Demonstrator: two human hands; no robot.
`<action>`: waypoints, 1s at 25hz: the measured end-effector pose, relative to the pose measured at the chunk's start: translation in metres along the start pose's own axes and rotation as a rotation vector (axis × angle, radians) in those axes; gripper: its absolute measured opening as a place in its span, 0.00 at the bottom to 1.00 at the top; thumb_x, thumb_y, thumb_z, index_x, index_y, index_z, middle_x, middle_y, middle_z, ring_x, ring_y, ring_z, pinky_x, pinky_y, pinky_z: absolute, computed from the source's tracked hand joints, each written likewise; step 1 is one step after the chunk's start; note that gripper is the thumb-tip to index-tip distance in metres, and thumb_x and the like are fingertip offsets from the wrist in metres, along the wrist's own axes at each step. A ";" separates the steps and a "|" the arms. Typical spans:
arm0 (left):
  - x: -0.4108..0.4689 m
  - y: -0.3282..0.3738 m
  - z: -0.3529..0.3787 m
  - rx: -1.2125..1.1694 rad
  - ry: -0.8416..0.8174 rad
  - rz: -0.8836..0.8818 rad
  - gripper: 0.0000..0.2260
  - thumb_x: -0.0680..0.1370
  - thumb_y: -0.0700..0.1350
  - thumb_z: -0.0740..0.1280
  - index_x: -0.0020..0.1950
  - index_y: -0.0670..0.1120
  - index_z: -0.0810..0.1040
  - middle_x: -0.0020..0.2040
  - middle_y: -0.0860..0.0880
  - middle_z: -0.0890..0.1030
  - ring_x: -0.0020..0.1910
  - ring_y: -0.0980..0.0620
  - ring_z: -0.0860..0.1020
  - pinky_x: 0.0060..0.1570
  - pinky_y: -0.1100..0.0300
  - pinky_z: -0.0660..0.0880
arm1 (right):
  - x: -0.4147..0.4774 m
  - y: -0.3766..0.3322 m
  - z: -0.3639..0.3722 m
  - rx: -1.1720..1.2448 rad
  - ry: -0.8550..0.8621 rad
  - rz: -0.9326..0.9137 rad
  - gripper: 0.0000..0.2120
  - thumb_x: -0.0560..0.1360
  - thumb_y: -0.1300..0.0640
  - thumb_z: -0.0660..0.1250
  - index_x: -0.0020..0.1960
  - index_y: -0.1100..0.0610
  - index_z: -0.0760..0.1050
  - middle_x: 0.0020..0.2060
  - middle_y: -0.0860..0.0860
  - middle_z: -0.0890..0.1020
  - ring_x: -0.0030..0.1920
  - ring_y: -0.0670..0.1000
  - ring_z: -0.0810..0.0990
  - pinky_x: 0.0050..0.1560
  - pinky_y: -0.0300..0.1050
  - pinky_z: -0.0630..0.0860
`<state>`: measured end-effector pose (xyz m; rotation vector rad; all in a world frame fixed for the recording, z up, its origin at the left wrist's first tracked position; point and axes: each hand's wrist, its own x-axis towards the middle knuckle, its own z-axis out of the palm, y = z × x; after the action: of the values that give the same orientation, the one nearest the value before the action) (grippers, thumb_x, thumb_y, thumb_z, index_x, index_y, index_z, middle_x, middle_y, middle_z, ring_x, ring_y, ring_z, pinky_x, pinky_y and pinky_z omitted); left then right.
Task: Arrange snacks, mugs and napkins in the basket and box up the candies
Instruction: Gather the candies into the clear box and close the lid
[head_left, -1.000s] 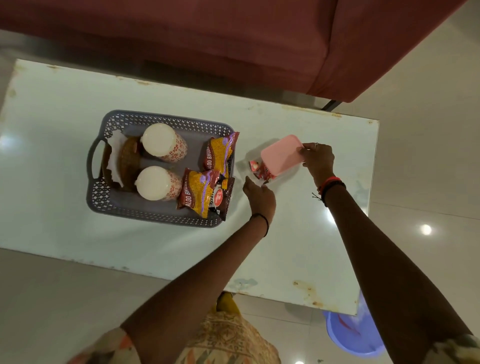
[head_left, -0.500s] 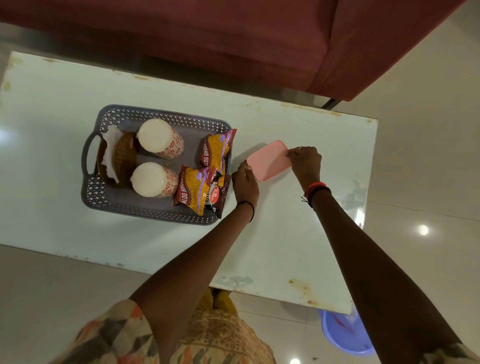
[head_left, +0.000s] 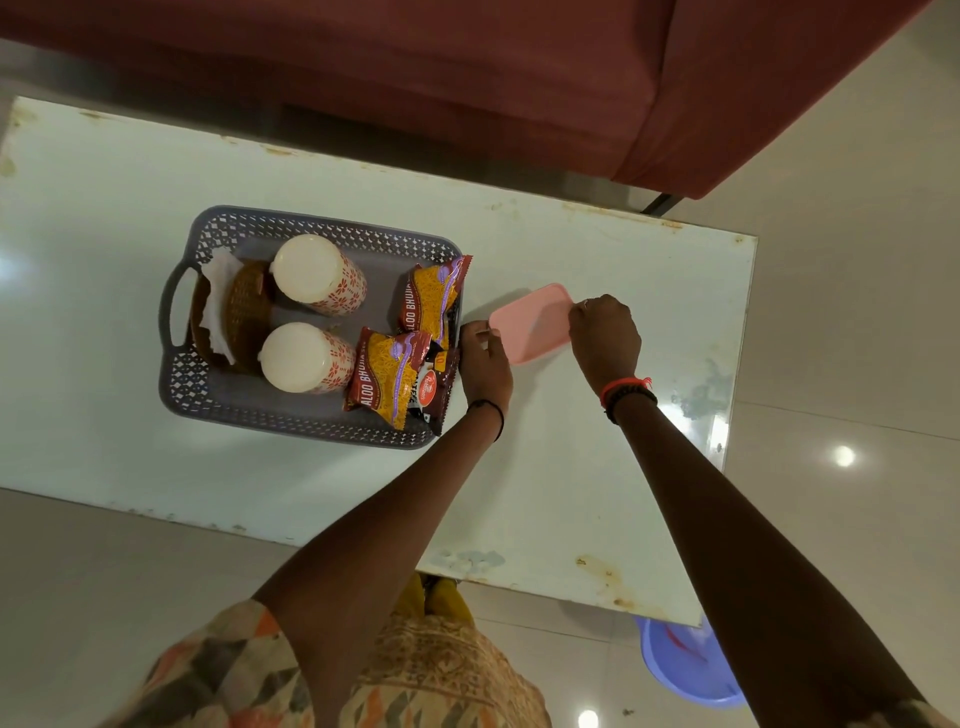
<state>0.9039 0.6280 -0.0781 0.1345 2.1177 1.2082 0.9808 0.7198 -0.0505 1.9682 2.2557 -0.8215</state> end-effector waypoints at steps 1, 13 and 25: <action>0.001 0.000 0.000 0.002 0.006 -0.002 0.11 0.79 0.36 0.58 0.59 0.34 0.71 0.59 0.36 0.77 0.58 0.42 0.76 0.42 0.70 0.66 | 0.000 -0.001 0.000 -0.024 -0.002 -0.018 0.14 0.78 0.61 0.55 0.43 0.67 0.76 0.47 0.62 0.80 0.49 0.62 0.78 0.39 0.44 0.67; 0.006 0.000 0.003 0.055 -0.021 -0.074 0.14 0.79 0.36 0.58 0.61 0.37 0.76 0.59 0.36 0.78 0.60 0.41 0.75 0.58 0.54 0.72 | 0.026 0.015 -0.009 0.387 -0.209 0.158 0.10 0.71 0.70 0.66 0.50 0.69 0.81 0.49 0.66 0.83 0.48 0.58 0.80 0.59 0.53 0.78; 0.005 0.014 0.003 0.157 -0.067 -0.043 0.18 0.79 0.33 0.54 0.68 0.41 0.70 0.63 0.35 0.74 0.63 0.41 0.73 0.61 0.54 0.70 | 0.013 0.012 -0.014 0.608 -0.222 0.378 0.05 0.73 0.66 0.68 0.48 0.64 0.77 0.45 0.59 0.79 0.43 0.57 0.79 0.54 0.54 0.81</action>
<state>0.8987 0.6403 -0.0701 0.1949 2.1444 0.9988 0.9939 0.7383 -0.0477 2.2651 1.5452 -1.7041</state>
